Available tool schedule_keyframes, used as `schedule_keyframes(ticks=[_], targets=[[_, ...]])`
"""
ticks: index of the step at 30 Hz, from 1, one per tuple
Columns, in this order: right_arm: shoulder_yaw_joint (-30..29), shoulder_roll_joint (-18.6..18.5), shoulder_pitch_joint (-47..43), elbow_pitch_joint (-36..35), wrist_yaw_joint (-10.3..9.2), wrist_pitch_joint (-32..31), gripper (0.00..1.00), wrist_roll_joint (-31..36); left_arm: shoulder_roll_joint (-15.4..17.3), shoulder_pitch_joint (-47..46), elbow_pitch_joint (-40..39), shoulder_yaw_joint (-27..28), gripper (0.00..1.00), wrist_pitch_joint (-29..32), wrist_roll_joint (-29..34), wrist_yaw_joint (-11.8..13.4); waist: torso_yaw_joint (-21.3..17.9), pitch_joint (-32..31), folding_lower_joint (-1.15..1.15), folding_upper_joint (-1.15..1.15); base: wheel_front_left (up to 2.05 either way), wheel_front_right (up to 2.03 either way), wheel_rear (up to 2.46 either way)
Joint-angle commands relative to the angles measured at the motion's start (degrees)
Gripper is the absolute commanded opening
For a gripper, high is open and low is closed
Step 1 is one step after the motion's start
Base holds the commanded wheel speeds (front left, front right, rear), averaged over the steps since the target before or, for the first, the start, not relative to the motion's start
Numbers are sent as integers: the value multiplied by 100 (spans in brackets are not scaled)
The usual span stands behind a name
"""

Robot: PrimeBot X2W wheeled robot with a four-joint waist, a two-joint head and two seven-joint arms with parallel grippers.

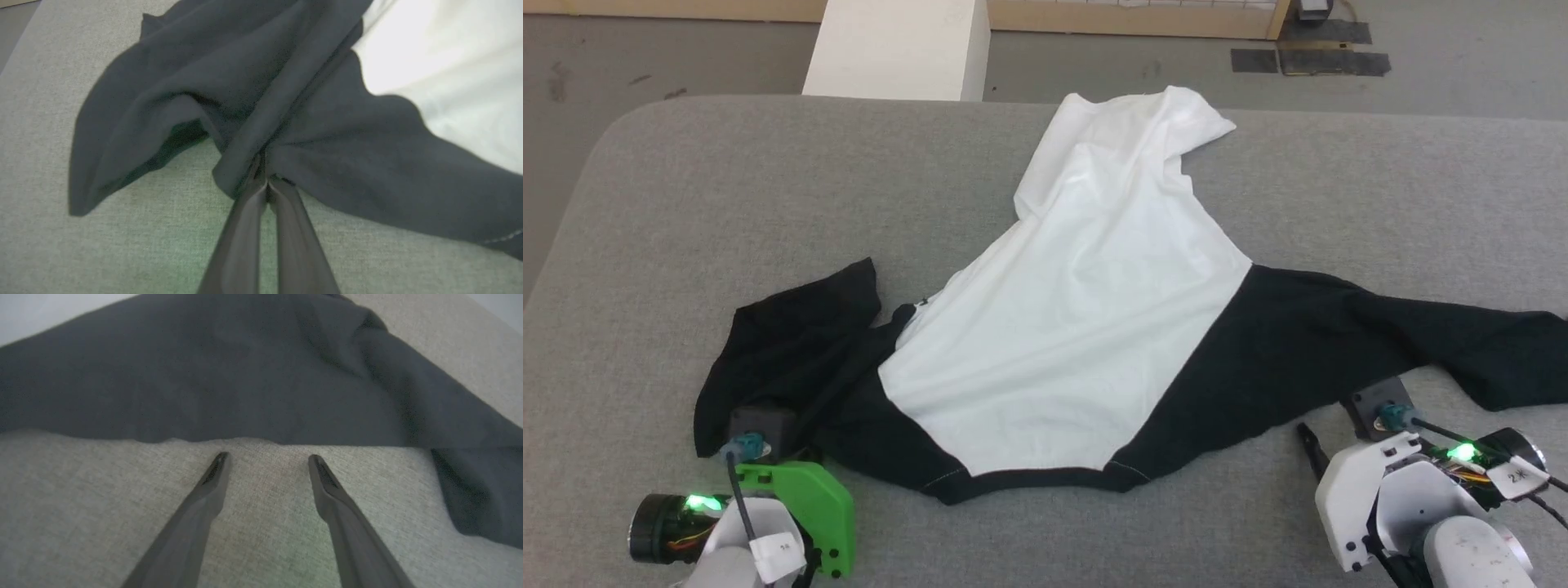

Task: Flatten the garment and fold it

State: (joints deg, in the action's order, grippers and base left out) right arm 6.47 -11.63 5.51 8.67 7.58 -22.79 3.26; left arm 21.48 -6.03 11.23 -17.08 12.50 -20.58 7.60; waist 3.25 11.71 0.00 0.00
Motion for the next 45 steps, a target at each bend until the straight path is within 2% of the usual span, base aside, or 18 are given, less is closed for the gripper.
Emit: schedule_keyframes(ticks=[1,4,8,9,10,11,16,22,24,27,31,33,36,38,41,43,45], targets=[[79,-47,136,88,-9,-73,100,10,-36,-90,44,-29,0,-41,-39,-28,37,35,0,0,0,0,0],[496,-324,497,419,-9,-46,100,87,-96,-167,124,-99,0,-113,-59,-78,76,99,0,0,0,0,0],[594,-313,753,685,-9,55,100,47,-115,-210,178,-143,0,-148,-70,-109,106,115,0,0,0,0,0],[584,-275,797,739,-9,92,52,-11,-117,-217,188,-151,0,-156,-72,-111,110,107,0,0,0,0,0],[582,-253,821,778,-9,126,22,-54,-117,-221,198,-157,0,-162,-74,-113,114,91,0,0,0,0,0],[558,-214,824,830,-9,133,0,-137,-114,-220,205,-159,0,-177,-82,-120,120,67,0,0,0,0,0],[206,8,649,656,-9,298,0,-582,-97,-215,105,-153,0,-382,-114,-183,117,-112,0,0,0,0,0],[-360,83,213,-481,-9,267,0,-1046,-8,-218,-568,-39,0,-574,-250,-287,-9,-376,0,0,0,0,0],[-507,-12,158,-1030,-9,83,0,-1136,47,-288,-998,21,0,-555,-332,-349,-74,-429,0,0,0,0,0],[-700,-359,297,-1894,-9,-278,0,-1190,170,-570,-1708,147,0,-438,-483,-476,-174,-444,0,0,0,0,0],[-823,-828,817,-2564,-9,-740,0,-1285,252,-1169,-2289,257,0,-209,-684,-646,-281,-404,0,0,0,0,0],[-762,-1070,1234,-2743,-9,-944,0,-1379,298,-1541,-2443,360,0,-66,-710,-619,-367,-344,0,0,0,0,0],[-583,-1406,2022,-2678,-9,-1195,0,-1564,422,-2149,-2566,501,0,186,-699,-598,-526,-162,0,0,0,0,0],[-462,-1580,2673,-2393,-9,-1278,0,-1704,463,-2637,-2530,621,0,316,-758,-598,-620,32,0,0,0,0,0],[-212,-1797,3732,-1771,-9,-1286,0,-1799,513,-3479,-2303,787,0,398,-789,-608,-742,465,0,0,0,0,0],[-40,-1902,4386,-1358,-9,-1220,0,-1790,675,-4050,-2077,744,0,342,-540,-721,-799,782,0,0,0,0,0],[145,-1980,4989,-942,-9,-1099,0,-1730,672,-4580,-1749,744,0,252,-409,-723,-836,1069,0,0,0,0,0]])
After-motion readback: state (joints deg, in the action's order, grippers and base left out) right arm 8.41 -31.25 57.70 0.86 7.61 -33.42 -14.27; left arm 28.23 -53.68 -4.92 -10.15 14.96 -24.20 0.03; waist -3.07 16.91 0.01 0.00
